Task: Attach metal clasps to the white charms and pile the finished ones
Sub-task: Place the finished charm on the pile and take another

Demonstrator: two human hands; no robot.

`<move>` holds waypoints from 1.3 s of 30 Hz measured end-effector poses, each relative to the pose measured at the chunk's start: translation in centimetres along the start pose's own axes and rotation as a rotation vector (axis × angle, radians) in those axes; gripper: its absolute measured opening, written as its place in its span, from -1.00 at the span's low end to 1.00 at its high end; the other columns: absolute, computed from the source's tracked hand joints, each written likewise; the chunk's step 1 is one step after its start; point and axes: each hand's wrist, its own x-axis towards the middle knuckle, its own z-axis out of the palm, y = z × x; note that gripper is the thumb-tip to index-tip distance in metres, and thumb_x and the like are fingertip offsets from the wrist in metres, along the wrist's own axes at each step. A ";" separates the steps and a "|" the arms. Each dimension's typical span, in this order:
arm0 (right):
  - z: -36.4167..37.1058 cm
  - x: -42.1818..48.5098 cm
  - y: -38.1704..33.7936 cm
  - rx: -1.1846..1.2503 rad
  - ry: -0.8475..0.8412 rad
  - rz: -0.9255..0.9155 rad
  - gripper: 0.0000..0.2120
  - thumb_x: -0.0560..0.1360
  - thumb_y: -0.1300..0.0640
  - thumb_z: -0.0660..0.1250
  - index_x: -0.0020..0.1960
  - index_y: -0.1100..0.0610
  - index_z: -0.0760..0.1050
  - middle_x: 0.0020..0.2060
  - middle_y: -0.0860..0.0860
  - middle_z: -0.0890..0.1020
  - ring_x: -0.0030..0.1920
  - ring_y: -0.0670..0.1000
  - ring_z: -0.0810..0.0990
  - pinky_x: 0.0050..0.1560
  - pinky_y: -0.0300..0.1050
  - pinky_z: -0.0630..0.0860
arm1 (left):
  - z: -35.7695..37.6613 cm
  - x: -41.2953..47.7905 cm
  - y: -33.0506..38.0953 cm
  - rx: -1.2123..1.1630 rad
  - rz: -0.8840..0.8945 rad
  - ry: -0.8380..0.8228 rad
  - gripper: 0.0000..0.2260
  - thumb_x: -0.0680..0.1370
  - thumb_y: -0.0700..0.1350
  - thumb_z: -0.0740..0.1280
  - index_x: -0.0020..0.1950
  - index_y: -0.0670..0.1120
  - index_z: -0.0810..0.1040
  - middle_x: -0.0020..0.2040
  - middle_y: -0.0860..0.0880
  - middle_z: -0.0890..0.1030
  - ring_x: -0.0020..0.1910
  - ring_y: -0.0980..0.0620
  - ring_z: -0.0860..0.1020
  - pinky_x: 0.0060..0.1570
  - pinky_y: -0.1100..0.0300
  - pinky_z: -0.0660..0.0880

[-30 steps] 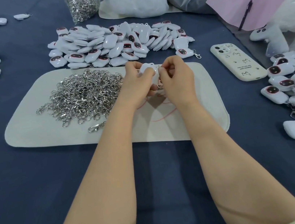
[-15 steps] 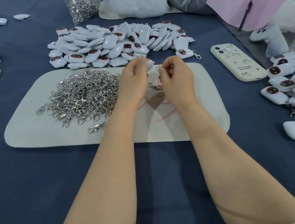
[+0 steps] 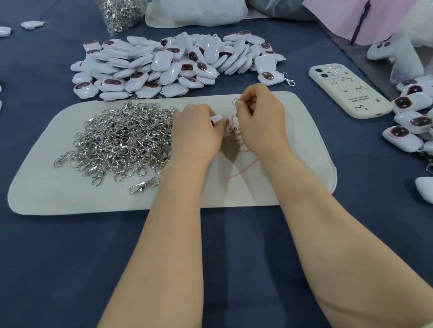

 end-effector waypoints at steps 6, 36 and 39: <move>0.1 0.0 0.0 -0.001 -0.004 0.011 -0.95 0.53 0.27 0.23 -0.02 0.22 0.45 -0.16 0.06 0.54 -0.12 0.03 0.49 -0.07 -0.18 0.39 | 0.1 -0.1 0.0 -0.192 -0.060 0.059 -0.81 0.55 -0.03 0.29 0.05 -0.13 0.48 -0.01 -0.12 0.59 -0.06 -0.12 0.54 -0.09 0.13 0.41; 0.4 -0.2 -0.1 -0.131 -0.137 -0.150 -0.92 0.50 0.35 0.19 -0.04 0.26 0.43 -0.15 0.08 0.49 -0.16 0.01 0.40 -0.19 -0.23 0.24 | -0.4 -0.3 0.3 -0.564 -0.119 -0.018 -0.77 0.53 -0.19 0.24 0.18 -0.12 0.47 -0.09 -0.16 0.58 -0.05 -0.18 0.58 0.02 -0.10 0.54; 0.4 -0.2 -0.2 -0.160 -0.143 -0.165 -0.90 0.49 0.36 0.19 -0.03 0.26 0.44 -0.10 0.11 0.51 -0.15 0.02 0.40 -0.18 -0.20 0.27 | -0.5 -0.1 0.2 -0.550 -0.088 -0.002 -0.79 0.52 -0.20 0.24 0.15 -0.12 0.49 -0.11 -0.08 0.56 -0.09 -0.15 0.58 0.00 -0.05 0.54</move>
